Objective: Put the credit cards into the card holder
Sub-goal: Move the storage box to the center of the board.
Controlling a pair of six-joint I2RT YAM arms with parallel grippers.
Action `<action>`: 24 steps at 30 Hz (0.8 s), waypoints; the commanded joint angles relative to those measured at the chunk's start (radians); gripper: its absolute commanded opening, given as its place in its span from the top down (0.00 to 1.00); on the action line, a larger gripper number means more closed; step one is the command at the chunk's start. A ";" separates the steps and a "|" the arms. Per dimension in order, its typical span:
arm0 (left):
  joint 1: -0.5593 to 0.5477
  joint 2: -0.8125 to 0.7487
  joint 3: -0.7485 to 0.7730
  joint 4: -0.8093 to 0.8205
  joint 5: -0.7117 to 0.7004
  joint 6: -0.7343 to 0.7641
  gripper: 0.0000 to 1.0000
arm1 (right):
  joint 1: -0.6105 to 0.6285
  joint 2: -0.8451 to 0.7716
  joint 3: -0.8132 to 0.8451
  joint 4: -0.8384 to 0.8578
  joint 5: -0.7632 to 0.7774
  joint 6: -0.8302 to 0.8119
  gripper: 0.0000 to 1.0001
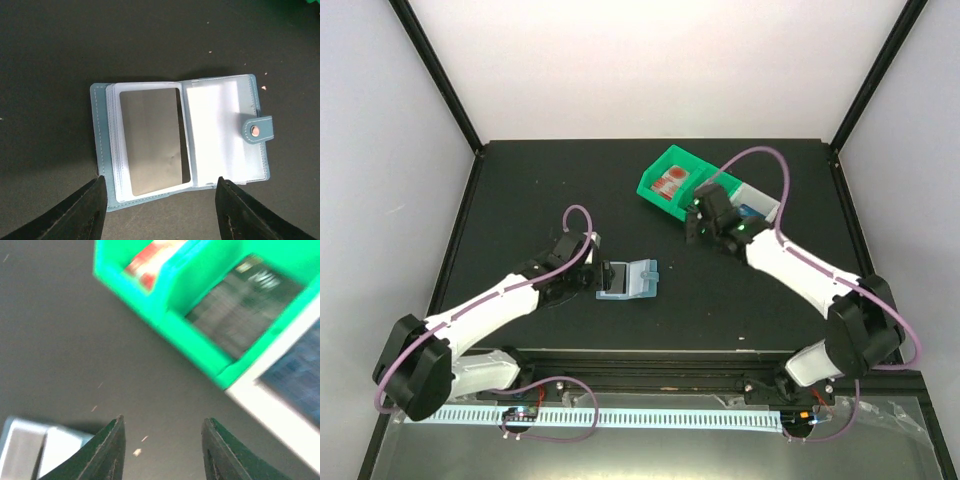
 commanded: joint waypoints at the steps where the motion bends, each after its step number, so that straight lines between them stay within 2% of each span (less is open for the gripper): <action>1: 0.010 -0.019 0.032 0.036 0.017 0.021 0.37 | -0.146 0.019 0.093 -0.106 0.053 -0.152 0.53; 4: 0.011 -0.014 0.048 0.060 0.028 0.023 0.34 | -0.202 0.094 0.166 -0.117 0.104 -0.189 0.44; 8: 0.016 0.005 0.057 0.079 0.056 0.020 0.32 | -0.247 0.235 0.290 -0.129 0.139 -0.234 0.41; 14: 0.025 0.050 0.052 0.091 0.092 0.013 0.32 | -0.248 0.466 0.526 -0.232 0.180 -0.293 0.40; 19: 0.033 0.064 0.047 0.095 0.097 0.013 0.32 | -0.248 0.555 0.574 -0.233 0.147 -0.379 0.40; 24: 0.038 0.079 0.052 0.100 0.105 0.017 0.32 | -0.232 0.633 0.633 -0.312 0.142 -0.443 0.39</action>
